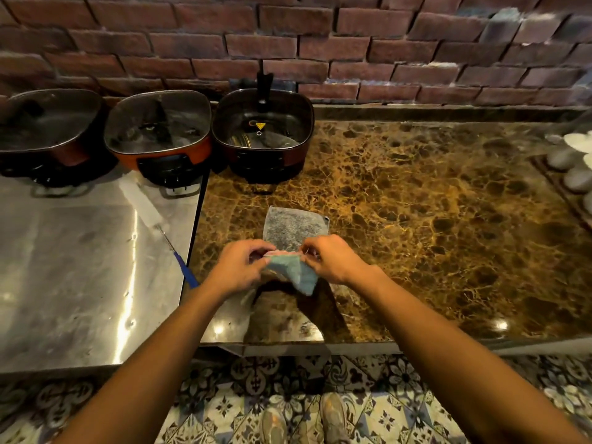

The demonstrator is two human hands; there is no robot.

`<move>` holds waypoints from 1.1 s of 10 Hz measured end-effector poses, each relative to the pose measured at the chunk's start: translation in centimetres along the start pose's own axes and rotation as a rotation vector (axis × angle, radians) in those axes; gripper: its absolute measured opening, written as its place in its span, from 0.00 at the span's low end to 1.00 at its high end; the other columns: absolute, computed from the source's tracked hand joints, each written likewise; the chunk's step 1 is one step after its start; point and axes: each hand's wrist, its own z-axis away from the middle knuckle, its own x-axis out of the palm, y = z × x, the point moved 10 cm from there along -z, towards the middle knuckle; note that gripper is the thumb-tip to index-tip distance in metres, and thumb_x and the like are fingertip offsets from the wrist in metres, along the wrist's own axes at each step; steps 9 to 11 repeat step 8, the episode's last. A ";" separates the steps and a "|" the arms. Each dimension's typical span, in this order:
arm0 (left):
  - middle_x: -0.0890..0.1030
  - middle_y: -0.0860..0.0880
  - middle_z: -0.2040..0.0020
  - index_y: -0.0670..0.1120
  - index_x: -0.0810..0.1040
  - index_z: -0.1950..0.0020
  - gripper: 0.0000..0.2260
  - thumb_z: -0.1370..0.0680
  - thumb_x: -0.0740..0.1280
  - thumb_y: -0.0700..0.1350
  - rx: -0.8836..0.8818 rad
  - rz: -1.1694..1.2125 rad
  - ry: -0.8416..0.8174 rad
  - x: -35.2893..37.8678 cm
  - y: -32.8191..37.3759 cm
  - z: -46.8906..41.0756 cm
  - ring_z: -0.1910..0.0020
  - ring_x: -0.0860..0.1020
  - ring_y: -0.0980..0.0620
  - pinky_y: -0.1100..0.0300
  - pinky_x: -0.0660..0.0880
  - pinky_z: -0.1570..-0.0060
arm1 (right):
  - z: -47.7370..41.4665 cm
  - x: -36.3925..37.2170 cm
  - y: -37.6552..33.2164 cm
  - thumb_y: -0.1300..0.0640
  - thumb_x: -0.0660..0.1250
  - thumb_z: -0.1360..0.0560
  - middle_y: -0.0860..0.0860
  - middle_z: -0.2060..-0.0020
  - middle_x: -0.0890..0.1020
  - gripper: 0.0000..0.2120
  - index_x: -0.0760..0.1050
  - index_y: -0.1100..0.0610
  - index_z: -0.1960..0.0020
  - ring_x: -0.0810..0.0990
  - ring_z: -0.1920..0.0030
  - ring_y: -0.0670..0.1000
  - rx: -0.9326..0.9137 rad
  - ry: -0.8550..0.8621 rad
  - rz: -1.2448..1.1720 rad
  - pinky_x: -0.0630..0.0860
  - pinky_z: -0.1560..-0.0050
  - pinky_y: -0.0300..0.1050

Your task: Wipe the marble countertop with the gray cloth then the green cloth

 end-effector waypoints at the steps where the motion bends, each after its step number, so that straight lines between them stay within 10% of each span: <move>1: 0.85 0.49 0.51 0.47 0.85 0.51 0.09 0.25 0.71 0.34 0.021 -0.145 0.061 0.8 -2.1 0.8 0.50 0.82 0.48 0.50 0.79 0.45 | 0.5 1.9 0.3 0.55 0.66 0.20 0.57 0.50 0.83 0.08 0.80 0.57 0.45 0.79 0.47 0.61 -0.065 0.038 0.030 0.77 0.48 0.58; 4: 0.67 0.52 0.24 0.54 0.67 0.26 0.26 0.24 0.68 0.47 0.020 -0.426 -0.269 12.1 -5.7 7.0 0.25 0.67 0.49 0.47 0.68 0.30 | 5.8 13.2 0.1 0.54 0.61 0.17 0.56 0.47 0.80 0.13 0.78 0.56 0.37 0.77 0.45 0.60 -0.040 -0.122 0.065 0.75 0.47 0.56; 11: 0.68 0.50 0.23 0.51 0.72 0.27 0.22 0.19 0.60 0.57 0.010 -0.576 -0.247 10.3 -2.8 5.9 0.24 0.64 0.49 0.49 0.64 0.29 | 6.6 8.4 1.2 0.50 0.61 0.17 0.54 0.43 0.83 0.15 0.79 0.55 0.36 0.79 0.42 0.55 0.057 -0.044 -0.066 0.76 0.40 0.51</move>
